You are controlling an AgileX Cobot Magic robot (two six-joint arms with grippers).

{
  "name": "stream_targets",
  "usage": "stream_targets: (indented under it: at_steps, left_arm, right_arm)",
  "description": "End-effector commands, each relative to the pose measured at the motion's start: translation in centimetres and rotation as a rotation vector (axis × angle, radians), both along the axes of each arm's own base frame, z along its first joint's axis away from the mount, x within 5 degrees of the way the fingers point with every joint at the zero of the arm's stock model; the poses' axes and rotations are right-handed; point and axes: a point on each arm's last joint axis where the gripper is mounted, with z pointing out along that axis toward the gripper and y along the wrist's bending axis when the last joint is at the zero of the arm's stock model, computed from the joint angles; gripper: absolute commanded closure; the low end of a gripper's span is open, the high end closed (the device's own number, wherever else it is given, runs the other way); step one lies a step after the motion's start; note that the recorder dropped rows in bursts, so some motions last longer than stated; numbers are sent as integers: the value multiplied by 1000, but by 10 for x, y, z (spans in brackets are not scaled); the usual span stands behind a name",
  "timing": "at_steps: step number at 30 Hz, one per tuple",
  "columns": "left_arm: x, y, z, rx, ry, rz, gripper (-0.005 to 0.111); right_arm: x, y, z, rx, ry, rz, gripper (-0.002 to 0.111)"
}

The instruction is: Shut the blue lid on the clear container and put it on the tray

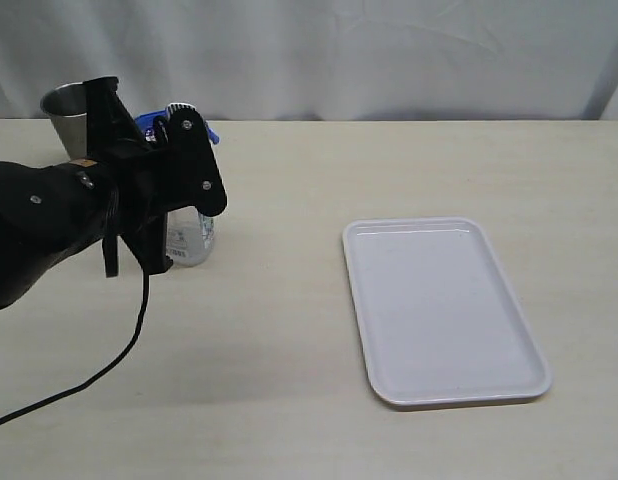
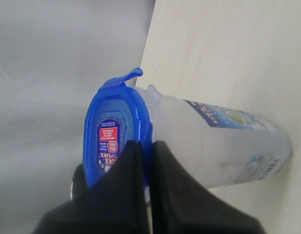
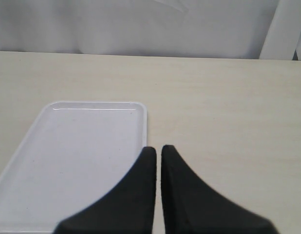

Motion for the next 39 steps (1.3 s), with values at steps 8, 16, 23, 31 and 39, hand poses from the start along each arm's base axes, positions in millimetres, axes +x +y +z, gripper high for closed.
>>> stream_targets:
  at_steps: [8,16,23,31,39]
  left_arm:
    - [-2,1,-1,-2,27,-7,80]
    - [-2,1,-1,0,21,-1,74]
    - [-2,2,-2,-23,37,28,72]
    - [-3,4,-3,-68,71,73,42]
    - [-13,8,20,-212,64,98,42]
  right_arm:
    - [0,0,-1,3,-2,-1,104]
    - [0,0,-1,3,-2,-1,104]
    - [0,0,-1,3,-2,-1,104]
    - [0,0,-1,3,-2,-1,104]
    - [0,0,-1,3,-2,-1,104]
